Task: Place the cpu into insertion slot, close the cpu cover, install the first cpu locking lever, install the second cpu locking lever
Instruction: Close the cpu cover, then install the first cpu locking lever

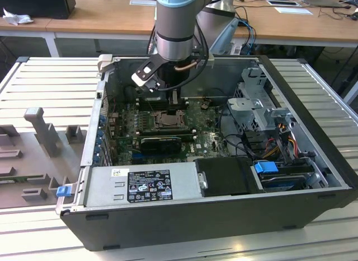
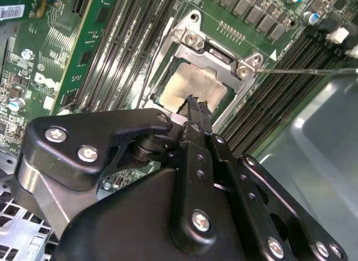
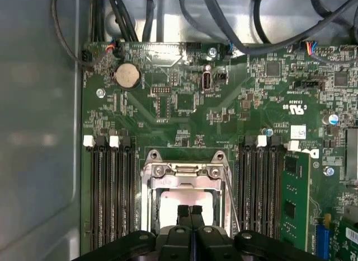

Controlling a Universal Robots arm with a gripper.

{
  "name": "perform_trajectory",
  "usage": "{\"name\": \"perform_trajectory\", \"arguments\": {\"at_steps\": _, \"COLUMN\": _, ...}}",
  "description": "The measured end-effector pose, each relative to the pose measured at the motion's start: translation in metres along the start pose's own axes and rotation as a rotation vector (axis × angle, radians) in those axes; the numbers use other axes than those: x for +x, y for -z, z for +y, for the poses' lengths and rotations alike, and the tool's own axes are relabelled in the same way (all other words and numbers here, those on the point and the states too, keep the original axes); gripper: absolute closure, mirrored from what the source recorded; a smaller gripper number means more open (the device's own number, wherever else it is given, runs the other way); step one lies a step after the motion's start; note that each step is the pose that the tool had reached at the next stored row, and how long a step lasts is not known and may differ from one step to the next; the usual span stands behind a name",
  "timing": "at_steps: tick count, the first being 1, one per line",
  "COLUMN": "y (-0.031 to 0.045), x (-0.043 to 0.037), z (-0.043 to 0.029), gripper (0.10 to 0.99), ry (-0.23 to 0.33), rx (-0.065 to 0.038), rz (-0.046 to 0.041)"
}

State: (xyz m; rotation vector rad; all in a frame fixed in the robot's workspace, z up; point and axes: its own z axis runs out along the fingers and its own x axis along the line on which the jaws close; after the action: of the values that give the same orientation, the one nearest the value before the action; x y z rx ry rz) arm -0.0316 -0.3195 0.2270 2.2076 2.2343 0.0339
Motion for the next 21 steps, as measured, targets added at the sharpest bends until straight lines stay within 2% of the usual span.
{"name": "perform_trajectory", "arguments": {"at_steps": 5, "y": 0.0001, "x": 0.0001, "z": -0.0053, "gripper": 0.980, "ry": 0.002, "rx": 0.000, "rz": -0.0008}}
{"name": "perform_trajectory", "arguments": {"at_steps": 6, "y": 0.0004, "x": 0.0001, "z": -0.0053, "gripper": 0.980, "ry": 0.003, "rx": 0.000, "rz": -0.0033}}
{"name": "perform_trajectory", "arguments": {"at_steps": 21, "y": 0.0058, "x": 0.0002, "z": -0.0053, "gripper": 0.980, "ry": 0.010, "rx": 0.000, "rz": -0.0036}}
